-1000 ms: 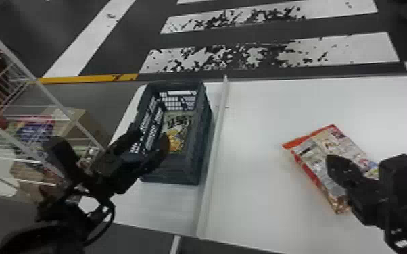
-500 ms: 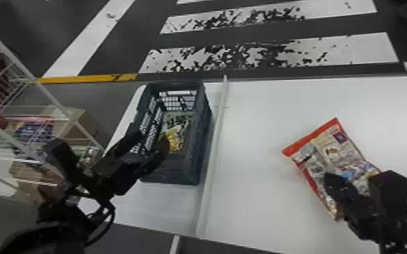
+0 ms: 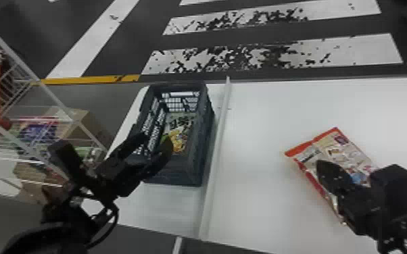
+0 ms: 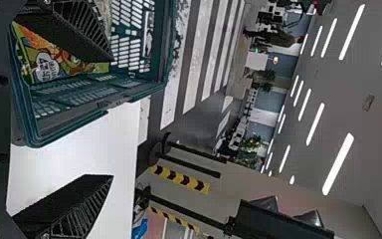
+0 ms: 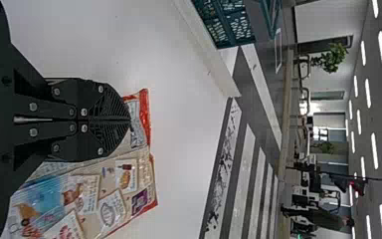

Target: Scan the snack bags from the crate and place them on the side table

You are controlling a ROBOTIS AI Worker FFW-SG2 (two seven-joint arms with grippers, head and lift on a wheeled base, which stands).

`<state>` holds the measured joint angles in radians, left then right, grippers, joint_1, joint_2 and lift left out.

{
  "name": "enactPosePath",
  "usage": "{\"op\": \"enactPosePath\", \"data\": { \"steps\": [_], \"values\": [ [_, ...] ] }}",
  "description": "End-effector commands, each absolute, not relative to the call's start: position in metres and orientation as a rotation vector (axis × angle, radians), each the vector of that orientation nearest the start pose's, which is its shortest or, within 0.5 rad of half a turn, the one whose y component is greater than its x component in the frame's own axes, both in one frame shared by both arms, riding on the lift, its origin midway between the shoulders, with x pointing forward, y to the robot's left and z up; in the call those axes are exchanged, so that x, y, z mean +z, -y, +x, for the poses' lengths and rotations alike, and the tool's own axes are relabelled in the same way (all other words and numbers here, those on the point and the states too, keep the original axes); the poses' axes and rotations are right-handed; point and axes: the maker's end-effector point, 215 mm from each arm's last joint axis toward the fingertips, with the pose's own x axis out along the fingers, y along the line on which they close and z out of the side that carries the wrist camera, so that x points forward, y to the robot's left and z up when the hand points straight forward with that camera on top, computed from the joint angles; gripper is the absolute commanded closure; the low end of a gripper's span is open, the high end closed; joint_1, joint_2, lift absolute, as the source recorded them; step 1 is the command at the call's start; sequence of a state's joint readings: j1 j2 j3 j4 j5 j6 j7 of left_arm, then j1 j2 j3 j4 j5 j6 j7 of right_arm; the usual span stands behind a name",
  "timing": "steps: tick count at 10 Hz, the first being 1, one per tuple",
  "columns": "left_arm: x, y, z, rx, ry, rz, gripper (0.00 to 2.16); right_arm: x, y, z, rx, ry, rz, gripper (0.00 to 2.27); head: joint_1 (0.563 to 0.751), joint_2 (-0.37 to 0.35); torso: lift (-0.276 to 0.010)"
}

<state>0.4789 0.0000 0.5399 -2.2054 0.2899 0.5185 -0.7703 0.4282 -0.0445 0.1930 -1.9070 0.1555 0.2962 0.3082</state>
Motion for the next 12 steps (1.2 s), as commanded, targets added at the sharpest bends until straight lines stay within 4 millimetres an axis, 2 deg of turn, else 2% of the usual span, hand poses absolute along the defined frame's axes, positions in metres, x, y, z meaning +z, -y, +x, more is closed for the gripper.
{"op": "enactPosePath", "data": {
  "steps": [1, 3, 4, 6, 10, 12],
  "values": [
    [-0.335, -0.323, 0.393, -0.348, -0.229, -0.216, 0.03, -0.467, 0.056, 0.414, 0.523, -0.395, -0.128, 2.01, 0.695, 0.334, -0.094],
    [-0.331, -0.321, 0.393, -0.356, -0.222, -0.213, 0.03, -0.492, 0.032, 0.424, 0.578, -0.445, -0.174, 2.01, 0.695, 0.350, -0.094],
    [-0.330, -0.320, 0.393, -0.359, -0.221, -0.214, 0.03, -0.504, 0.031, 0.430, 0.582, -0.470, -0.185, 2.01, 0.695, 0.350, -0.094],
    [-0.330, -0.321, 0.392, -0.358, -0.221, -0.212, 0.03, -0.517, 0.029, 0.441, 0.591, -0.488, -0.208, 2.01, 0.695, 0.350, -0.094],
    [-0.330, -0.321, 0.389, -0.359, -0.224, -0.211, 0.03, -0.526, 0.042, 0.460, 0.568, -0.509, -0.248, 2.01, 0.695, 0.350, -0.094],
    [-0.330, -0.321, 0.389, -0.359, -0.226, -0.211, 0.03, -0.529, 0.056, 0.465, 0.546, -0.517, -0.262, 2.01, 0.695, 0.350, -0.094]
  ]
}}
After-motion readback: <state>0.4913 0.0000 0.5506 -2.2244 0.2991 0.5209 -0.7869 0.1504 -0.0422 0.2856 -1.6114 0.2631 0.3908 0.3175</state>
